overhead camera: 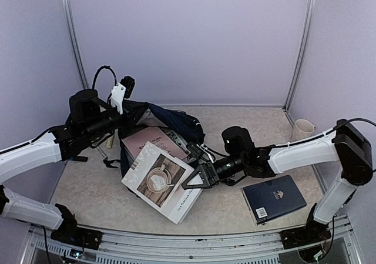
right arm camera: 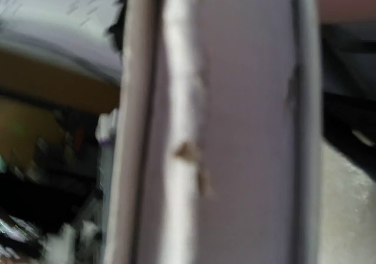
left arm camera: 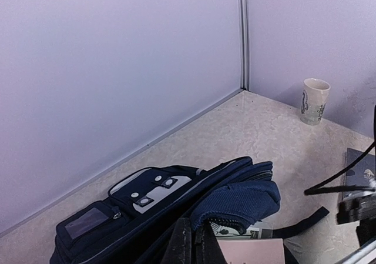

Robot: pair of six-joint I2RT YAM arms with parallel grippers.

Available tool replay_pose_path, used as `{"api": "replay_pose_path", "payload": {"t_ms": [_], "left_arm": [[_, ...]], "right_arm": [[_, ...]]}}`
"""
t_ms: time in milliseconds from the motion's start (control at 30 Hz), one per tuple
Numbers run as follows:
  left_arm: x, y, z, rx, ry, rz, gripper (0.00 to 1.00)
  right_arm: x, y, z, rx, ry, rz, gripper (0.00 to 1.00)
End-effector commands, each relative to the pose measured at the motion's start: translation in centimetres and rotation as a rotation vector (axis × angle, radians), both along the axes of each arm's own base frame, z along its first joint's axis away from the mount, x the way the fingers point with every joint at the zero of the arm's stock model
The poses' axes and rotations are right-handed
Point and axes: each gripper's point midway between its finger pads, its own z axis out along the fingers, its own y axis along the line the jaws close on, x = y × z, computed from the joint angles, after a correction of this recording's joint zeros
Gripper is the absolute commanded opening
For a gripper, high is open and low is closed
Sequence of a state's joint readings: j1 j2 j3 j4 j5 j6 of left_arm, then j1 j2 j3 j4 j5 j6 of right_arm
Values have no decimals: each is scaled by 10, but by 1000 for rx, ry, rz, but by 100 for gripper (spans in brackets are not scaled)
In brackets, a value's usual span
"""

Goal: Pack the student bag
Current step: Place the book in the largest pocket of the bag.

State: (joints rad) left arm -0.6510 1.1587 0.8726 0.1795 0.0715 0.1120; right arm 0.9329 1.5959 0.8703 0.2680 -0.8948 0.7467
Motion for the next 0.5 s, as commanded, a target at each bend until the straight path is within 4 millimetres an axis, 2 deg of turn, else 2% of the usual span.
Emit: {"api": "replay_pose_path", "payload": {"t_ms": [0, 167, 300, 367, 467], "left_arm": [[-12, 0, 55, -107, -139, -52, 0], [-22, -5, 61, -119, -156, -109, 0], [-35, -14, 64, -124, -163, -198, 0], [-44, -22, 63, -121, -166, -272, 0], [-59, -36, 59, -116, -154, -377, 0]], "right_arm": [[25, 17, 14, 120, 184, -116, 24], [79, 1, 0, 105, 293, -405, 27], [113, -11, -12, 122, 375, -579, 28], [128, -6, -9, 144, 368, -628, 31], [148, 5, -4, 157, 350, -671, 41]]}}
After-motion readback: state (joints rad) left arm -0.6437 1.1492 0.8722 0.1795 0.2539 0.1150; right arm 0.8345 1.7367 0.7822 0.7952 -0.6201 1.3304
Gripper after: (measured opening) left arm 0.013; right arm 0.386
